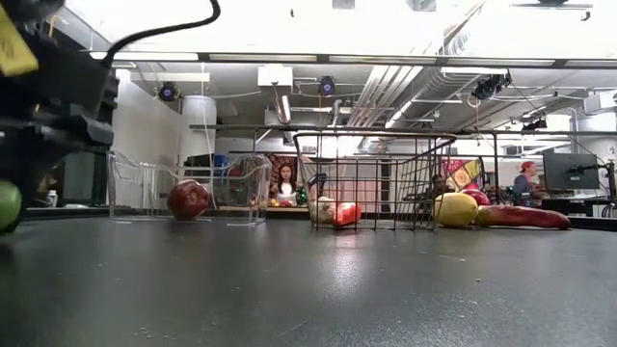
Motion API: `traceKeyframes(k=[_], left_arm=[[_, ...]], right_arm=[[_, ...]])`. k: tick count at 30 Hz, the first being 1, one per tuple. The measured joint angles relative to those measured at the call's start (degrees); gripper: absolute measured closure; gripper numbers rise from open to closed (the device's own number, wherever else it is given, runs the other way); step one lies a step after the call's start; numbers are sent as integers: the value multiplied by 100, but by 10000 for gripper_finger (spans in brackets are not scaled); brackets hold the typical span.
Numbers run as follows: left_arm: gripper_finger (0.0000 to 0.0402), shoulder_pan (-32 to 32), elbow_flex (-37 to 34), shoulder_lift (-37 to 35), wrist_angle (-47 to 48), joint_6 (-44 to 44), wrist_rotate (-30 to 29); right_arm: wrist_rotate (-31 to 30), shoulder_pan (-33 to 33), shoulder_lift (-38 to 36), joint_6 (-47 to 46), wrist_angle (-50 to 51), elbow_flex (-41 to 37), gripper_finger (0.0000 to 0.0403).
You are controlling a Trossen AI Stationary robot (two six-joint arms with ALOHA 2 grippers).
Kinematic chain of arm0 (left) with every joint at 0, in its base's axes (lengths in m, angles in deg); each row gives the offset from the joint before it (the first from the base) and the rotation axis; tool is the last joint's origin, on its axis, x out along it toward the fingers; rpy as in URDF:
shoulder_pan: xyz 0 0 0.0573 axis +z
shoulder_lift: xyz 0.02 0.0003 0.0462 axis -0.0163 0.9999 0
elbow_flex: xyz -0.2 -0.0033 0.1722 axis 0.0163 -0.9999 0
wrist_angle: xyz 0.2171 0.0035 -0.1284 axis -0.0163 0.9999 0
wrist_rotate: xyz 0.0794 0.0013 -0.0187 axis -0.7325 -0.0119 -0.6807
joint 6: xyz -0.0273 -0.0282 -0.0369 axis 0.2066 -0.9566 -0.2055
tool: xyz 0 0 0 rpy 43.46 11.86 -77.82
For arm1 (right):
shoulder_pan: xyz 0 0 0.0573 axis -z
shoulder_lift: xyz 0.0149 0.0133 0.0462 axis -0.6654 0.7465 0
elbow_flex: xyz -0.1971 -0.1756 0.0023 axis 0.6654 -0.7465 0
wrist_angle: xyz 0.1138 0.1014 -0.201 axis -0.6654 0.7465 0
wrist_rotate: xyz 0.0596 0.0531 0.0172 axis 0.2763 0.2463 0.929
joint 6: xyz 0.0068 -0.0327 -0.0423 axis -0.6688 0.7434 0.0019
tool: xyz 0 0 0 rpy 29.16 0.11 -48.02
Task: Sort produce into baskets
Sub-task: Put the cucumber into the gold wire basket
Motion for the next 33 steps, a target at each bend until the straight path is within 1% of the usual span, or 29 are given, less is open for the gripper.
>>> traceKeyframes(k=[3,5,7,9,14,18,21,24,26,29,31,33], left_arm=[[190,58,16,127,7,20,55],[202,124,23,133,18,21,106],[227,233,58,88,96,-33,123],[254,368,127,-43,223,-73,29],[254,840,444,-755,166,42,-202],[254,1327,892,-1701,-355,578,-847],[254,1748,990,-2513,-1530,1099,-1324],[254,2235,877,-3258,-3218,1369,-1439],[254,2560,666,-3631,-4418,1376,-1213],[254,2938,277,-3990,-6031,1234,-593],[254,3107,31,-4113,-6824,978,-330],[254,3217,-207,-4147,-7371,739,-231]], right_arm=[[-1,0,0,-89,0,0,108],[-1,0,0,-147,-2,0,108],[-17,1,0,-193,-7,0,108],[-160,0,0,-245,-27,-2,108],[-527,2,0,-282,-408,-4,108],[-977,2,40,-280,-927,-4,108],[-1455,2,119,-300,-1185,-4,108],[-1820,4,233,-373,-1305,-4,108],[-1948,3,330,-408,-1319,-4,108],[-1971,2,509,-423,-1329,-4,108],[-1973,2,640,-527,-1338,-4,108],[-1972,3,779,-555,-1353,-4,108]])
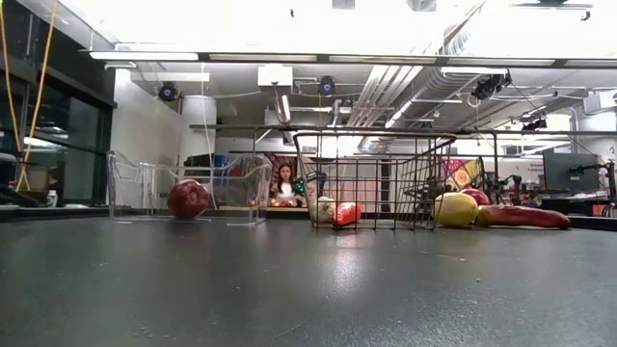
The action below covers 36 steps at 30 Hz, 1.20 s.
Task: Sort produce into baskets
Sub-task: Put the cucumber into the gold wire basket
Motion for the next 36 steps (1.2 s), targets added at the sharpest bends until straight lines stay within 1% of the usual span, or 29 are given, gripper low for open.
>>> traceKeyframes(k=[4,7,9,11,15,18,21,27,32,36], left_arm=[[254,109,-279,102,-511,-253,71],[254,210,-330,256,-774,-207,76],[254,328,-321,449,-869,-54,-77],[254,493,-320,737,-858,36,-353],[254,927,-253,1585,-864,28,-484],[243,1187,80,2359,-892,-117,-469],[230,1379,528,3077,-874,-156,-287],[220,1618,1487,4139,-825,-197,-20],[218,1680,2055,4667,-321,-907,-11],[217,1710,2128,4773,137,-1255,-10]], right_arm=[[43,0,208,8,-160,0,108],[66,0,271,44,-331,0,108],[66,0,274,43,-337,0,108],[66,0,266,27,-343,0,108],[64,2,255,19,-359,0,108],[-39,0,255,18,-410,0,108],[-137,0,252,19,-442,0,108],[-258,0,252,48,-461,0,108],[-258,0,248,47,-459,0,108],[-251,0,242,63,-460,0,108]])
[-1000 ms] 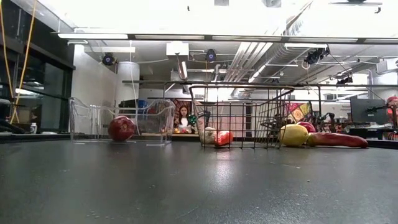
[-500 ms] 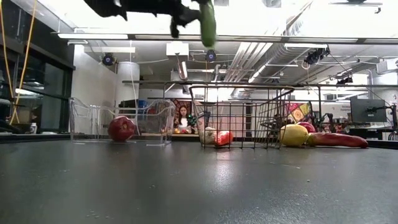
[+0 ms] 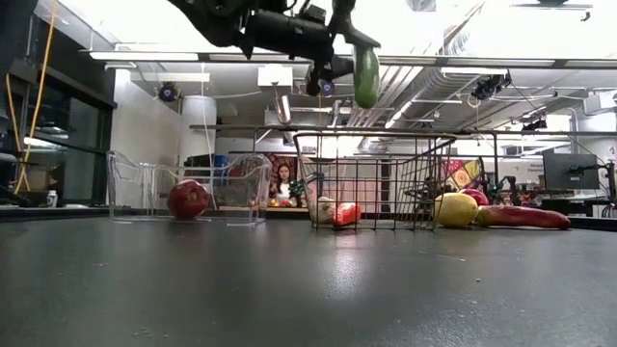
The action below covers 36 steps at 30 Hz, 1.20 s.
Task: Sort produce into baskets
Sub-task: Put the cucumber into the gold wire basket, then put the bottom tomato into the transparent bin
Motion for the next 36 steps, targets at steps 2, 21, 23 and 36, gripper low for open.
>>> traceKeyframes(k=[2,21,23,36], left_arm=[[217,9,0,4,190,-5,-2],[88,214,0,2,165,283,490],[70,240,0,2,148,230,758],[62,372,4,-600,1008,-784,3656]], right_arm=[[2,0,0,0,2,0,108],[16,0,0,0,1,0,108],[15,0,0,0,2,0,108],[15,0,0,107,0,0,108]])
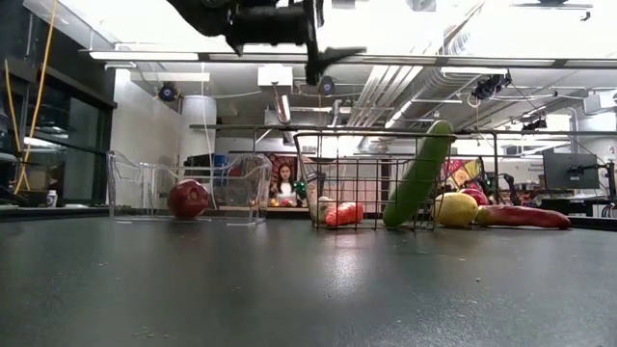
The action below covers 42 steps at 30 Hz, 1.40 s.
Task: Sort produce into baskets
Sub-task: Put the bottom tomato into the transparent bin
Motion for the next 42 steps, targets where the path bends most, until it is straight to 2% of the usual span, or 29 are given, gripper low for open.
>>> traceKeyframes(k=[2,4,11,15,17,19,23,28,30,33,36,42], left_arm=[[62,-211,0,-219,207,206,-16],[62,-509,2,-491,628,581,-384],[62,-2333,2,-1379,3217,1950,-2888],[62,-3611,1,-1613,4936,1650,-4320],[62,-4255,0,-1626,5682,1182,-4708],[62,-4857,-2,-1617,6393,611,-4767],[62,-5919,-4,-1517,7633,-492,-4356],[62,-6816,-9,-1368,8541,-2067,-3852],[62,-7040,-9,-1332,8533,-2634,-3962],[62,-7260,-21,-1297,8420,-3309,-4506],[62,-7334,-364,-1290,8286,-3867,-4644],[62,-7468,-1039,-1287,7882,-4014,-4695]], right_arm=[[3,0,0,1,1,0,108],[31,0,0,6,4,0,108],[55,0,0,24,164,0,108],[70,1,0,1,202,0,108],[157,2,0,0,201,0,108],[220,0,0,0,205,0,108],[309,0,0,0,214,0,108],[322,0,0,0,219,0,108],[323,2,2,1,228,0,108],[324,0,2,52,280,0,108],[322,0,2,89,349,0,108],[323,0,2,91,371,0,108]])
